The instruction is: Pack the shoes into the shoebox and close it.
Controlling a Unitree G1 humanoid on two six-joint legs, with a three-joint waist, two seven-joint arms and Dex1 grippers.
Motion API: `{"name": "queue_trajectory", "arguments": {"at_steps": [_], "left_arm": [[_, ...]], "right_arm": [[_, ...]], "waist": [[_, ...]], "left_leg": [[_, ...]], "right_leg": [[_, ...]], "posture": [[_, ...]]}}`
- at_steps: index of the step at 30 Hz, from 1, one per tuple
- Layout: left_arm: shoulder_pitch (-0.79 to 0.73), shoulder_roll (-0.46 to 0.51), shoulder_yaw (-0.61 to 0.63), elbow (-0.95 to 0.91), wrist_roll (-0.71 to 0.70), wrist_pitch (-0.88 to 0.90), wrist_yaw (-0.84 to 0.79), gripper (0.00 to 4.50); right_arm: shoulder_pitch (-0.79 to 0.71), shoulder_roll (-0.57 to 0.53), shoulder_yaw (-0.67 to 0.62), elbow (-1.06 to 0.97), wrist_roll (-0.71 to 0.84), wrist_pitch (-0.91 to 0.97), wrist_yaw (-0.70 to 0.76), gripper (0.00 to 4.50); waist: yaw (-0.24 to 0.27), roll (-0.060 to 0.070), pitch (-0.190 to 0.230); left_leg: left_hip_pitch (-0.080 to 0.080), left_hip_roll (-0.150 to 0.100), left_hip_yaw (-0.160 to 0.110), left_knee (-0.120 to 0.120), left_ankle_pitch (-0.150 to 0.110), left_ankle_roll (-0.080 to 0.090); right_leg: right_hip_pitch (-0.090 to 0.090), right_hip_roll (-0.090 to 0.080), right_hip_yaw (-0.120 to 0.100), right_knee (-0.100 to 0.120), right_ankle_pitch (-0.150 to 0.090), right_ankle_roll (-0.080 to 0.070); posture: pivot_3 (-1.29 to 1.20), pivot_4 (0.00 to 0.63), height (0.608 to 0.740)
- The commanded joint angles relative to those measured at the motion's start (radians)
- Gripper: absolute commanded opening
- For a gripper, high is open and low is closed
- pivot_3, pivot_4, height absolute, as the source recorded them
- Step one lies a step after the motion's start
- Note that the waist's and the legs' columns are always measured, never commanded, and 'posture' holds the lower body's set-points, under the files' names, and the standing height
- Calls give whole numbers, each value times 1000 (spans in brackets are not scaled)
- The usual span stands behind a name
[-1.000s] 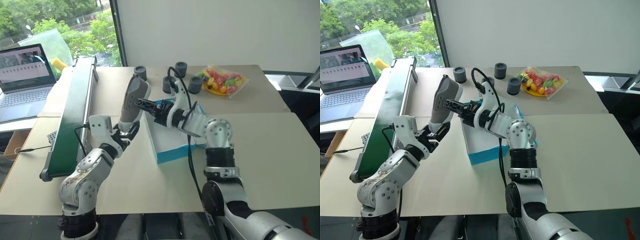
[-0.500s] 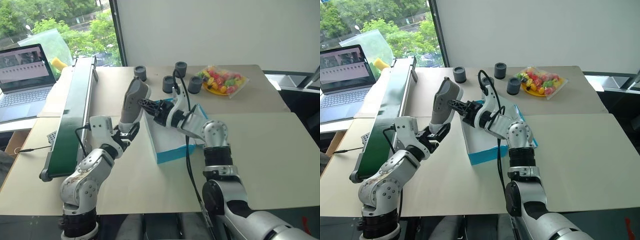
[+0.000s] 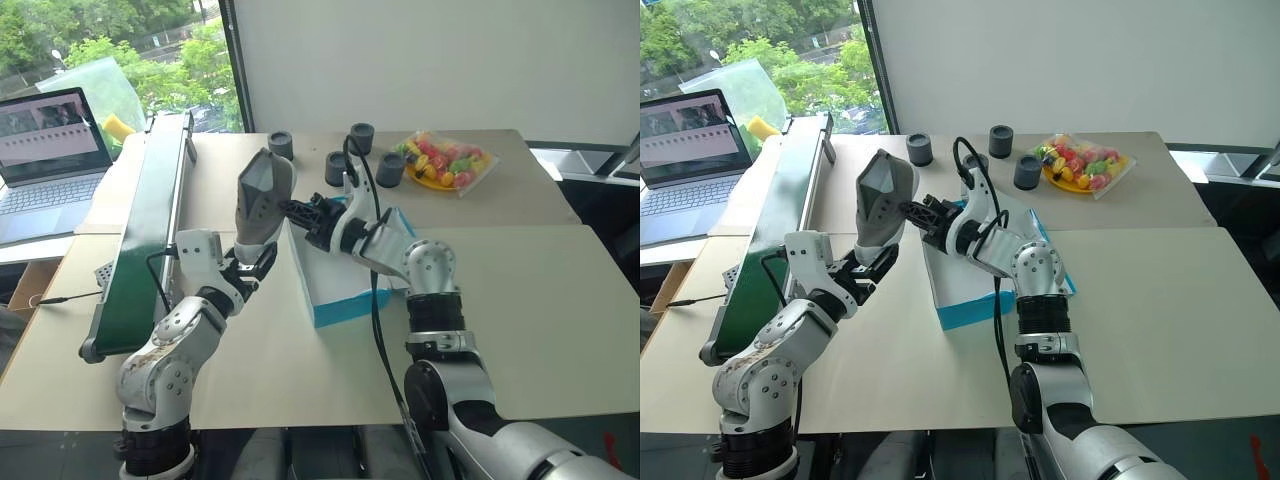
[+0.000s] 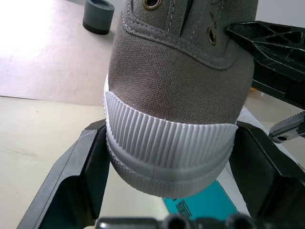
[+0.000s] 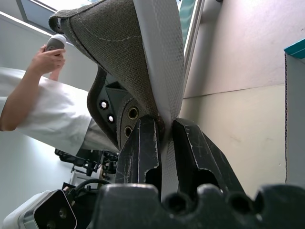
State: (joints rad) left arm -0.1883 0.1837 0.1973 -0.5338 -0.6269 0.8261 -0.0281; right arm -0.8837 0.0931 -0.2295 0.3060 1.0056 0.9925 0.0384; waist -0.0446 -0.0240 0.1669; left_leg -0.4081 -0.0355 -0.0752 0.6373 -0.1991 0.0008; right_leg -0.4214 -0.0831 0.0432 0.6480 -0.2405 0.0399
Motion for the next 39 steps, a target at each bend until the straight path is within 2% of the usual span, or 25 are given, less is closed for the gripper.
{"name": "queue_trajectory", "arguments": {"at_steps": [1, 2, 7, 13, 17, 21, 24, 27, 32, 39], "left_arm": [[6, 18, -34, -40, 20, -29, -26, 4177], [8, 30, -50, -47, 34, -32, -31, 4428], [20, 60, -101, -53, 92, -48, -40, 4428], [57, 56, -132, -71, 121, -62, -52, 4428], [69, 83, -174, -84, 173, -87, -67, 4428], [104, 189, -217, -166, 206, -99, -149, 4428], [144, 281, -220, -230, 209, -116, -230, 4428], [169, 332, -222, -262, 191, -130, -295, 4428], [182, 356, -246, -309, 179, -126, -345, 4428], [197, 349, -270, -334, 197, -120, -346, 4428]], "right_arm": [[-40, 136, 16, -52, 59, -4, 10, 100], [-41, 134, 16, -53, 57, -7, 6, 100], [-84, 75, -11, -9, -5, -123, -40, 100], [-213, -133, -42, 53, -97, -154, 18, 100], [-256, -317, 55, 60, -192, -25, 116, 100], [-281, -512, 243, 34, -292, 151, 274, 100], [-322, -594, 334, 101, -367, 222, 360, 100], [-406, -616, 401, 259, -458, 217, 442, 100], [-506, -567, 474, 472, -595, 173, 528, 100], [-547, -490, 518, 615, -699, 177, 653, 100]], "waist": [[0, 0, 0], [0, 0, 0], [1, 0, 0], [3, 1, 1], [13, 1, 1], [9, 0, 1], [-4, 1, 1], [-6, 1, 1], [-2, 1, 1], [2, 1, 1]], "left_leg": [[0, 0, 0, 0, 0, 0], [0, 0, 0, 0, 0, 0], [0, 0, 0, 0, 0, 0], [-1, 0, 1, 0, 0, 0], [-2, 0, 2, -1, 0, 0], [-3, 0, 4, -1, 0, 0], [-3, 1, 5, -3, 0, 0], [-2, 1, 7, -3, 0, 0], [-1, 2, 8, -3, 0, 0], [-2, 1, 7, -3, 0, 1]], "right_leg": [[0, 0, 0, 0, 0, 0], [0, 0, 0, 0, 0, 0], [0, 0, 0, 0, 0, 0], [-2, 1, 0, 0, 1, -1], [0, 0, -2, -3, 1, 0], [-1, 0, -1, -3, 1, 0], [-2, 0, 1, -4, 0, -1], [-2, 0, 2, -3, 1, -1], [-1, 1, 2, -5, 1, -1], [-2, 1, 2, -4, 1, -1]], "posture": [[0, 150, 740], [0, 150, 740], [0, 150, 740], [0, 150, 740], [0, 150, 740], [0, 150, 740], [0, 150, 740], [0, 150, 740], [0, 150, 740], [0, 150, 740]]}}
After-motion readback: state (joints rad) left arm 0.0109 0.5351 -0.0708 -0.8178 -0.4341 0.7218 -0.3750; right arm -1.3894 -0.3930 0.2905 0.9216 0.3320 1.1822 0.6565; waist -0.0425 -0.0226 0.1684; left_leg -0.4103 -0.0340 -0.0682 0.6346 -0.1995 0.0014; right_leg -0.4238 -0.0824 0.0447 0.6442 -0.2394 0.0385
